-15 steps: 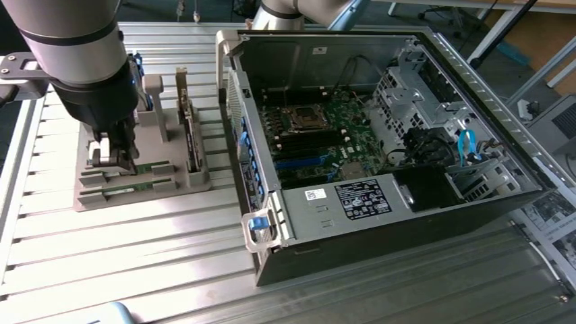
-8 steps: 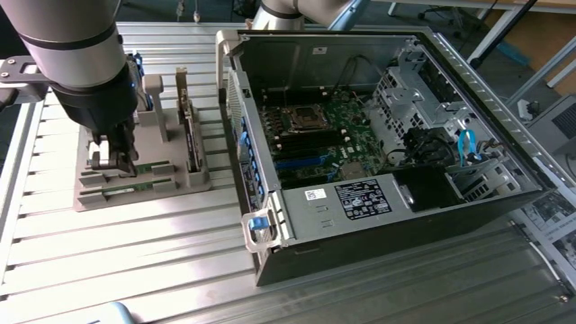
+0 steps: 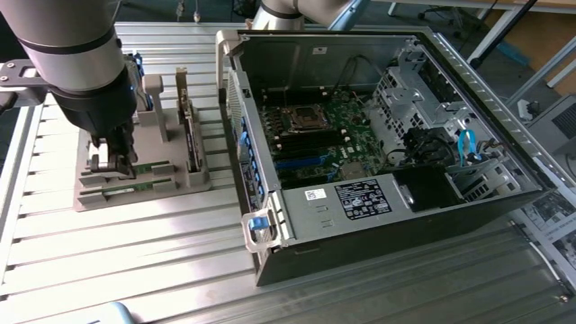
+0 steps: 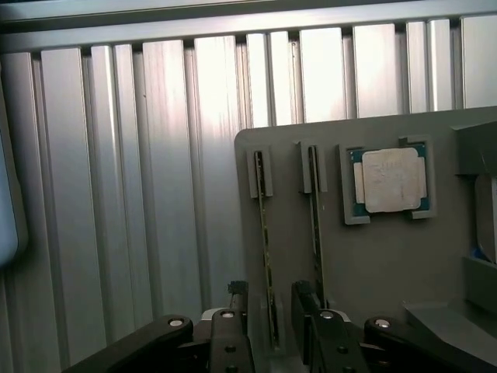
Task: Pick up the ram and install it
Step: 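Pick up the ram and move it above insertion slot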
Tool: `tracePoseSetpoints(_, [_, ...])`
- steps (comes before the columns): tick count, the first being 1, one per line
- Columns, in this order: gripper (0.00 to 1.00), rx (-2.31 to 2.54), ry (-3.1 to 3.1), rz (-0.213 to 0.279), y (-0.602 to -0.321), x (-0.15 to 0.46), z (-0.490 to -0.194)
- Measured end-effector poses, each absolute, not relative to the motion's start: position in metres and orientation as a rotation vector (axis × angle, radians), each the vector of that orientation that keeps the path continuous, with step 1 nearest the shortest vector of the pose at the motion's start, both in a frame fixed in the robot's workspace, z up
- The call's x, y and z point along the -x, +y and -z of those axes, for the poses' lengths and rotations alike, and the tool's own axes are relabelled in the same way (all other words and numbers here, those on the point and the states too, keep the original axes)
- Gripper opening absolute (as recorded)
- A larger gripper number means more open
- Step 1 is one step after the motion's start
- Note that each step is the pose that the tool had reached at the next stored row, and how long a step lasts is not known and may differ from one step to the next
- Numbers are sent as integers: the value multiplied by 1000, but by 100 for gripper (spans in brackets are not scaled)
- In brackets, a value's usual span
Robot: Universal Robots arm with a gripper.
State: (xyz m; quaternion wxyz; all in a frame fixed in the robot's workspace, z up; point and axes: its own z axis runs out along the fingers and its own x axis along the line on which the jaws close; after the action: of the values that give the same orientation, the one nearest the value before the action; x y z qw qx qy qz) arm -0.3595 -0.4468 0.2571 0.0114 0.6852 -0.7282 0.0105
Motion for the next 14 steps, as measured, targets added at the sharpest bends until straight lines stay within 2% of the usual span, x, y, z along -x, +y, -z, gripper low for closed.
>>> tracePoseSetpoints(14, [36,-2138,-2271,-33,-449,362,-252])
